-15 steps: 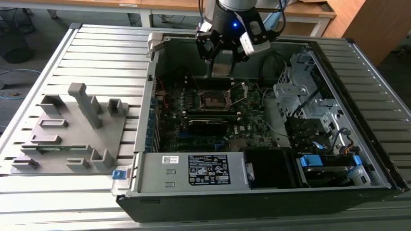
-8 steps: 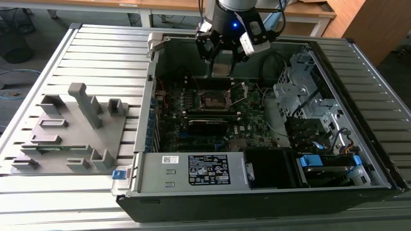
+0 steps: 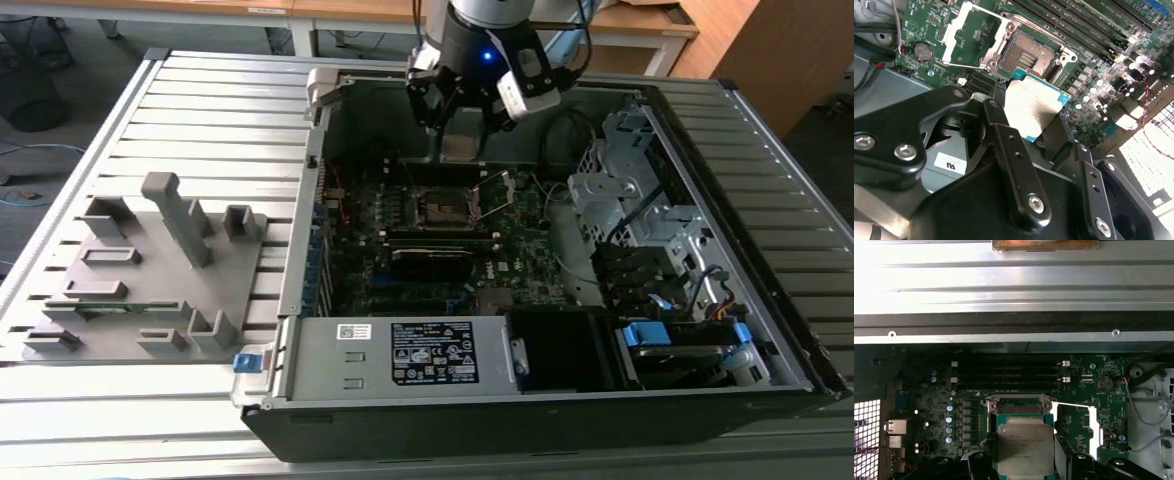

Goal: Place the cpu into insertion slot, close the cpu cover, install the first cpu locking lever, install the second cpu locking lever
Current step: 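Place the cpu into insertion slot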

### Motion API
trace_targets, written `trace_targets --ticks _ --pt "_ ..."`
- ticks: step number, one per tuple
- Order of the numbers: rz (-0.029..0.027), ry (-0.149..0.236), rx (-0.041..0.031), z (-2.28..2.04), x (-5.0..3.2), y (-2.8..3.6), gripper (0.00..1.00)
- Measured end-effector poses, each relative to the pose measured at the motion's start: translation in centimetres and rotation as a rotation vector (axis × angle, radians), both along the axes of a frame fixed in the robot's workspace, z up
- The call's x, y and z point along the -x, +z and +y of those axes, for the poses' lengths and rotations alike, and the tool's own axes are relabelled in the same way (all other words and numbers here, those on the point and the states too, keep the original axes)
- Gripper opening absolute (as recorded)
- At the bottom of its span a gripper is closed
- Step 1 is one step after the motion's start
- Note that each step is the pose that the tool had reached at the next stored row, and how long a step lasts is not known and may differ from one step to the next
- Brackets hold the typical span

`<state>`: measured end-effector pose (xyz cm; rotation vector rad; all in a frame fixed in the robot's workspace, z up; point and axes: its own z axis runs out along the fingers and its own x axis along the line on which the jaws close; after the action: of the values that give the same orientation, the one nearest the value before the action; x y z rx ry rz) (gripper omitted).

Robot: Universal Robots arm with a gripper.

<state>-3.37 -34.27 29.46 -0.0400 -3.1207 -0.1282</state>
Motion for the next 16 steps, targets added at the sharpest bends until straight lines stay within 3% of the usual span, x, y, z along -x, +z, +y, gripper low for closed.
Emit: trace_targets --ticks 6,16 --pt "0.0001 0.0 0.0001 0.0 0.0 -0.69 0.54" --pt "0.0 0.0 0.0001 0.0 0.0 -0.89 0.54"
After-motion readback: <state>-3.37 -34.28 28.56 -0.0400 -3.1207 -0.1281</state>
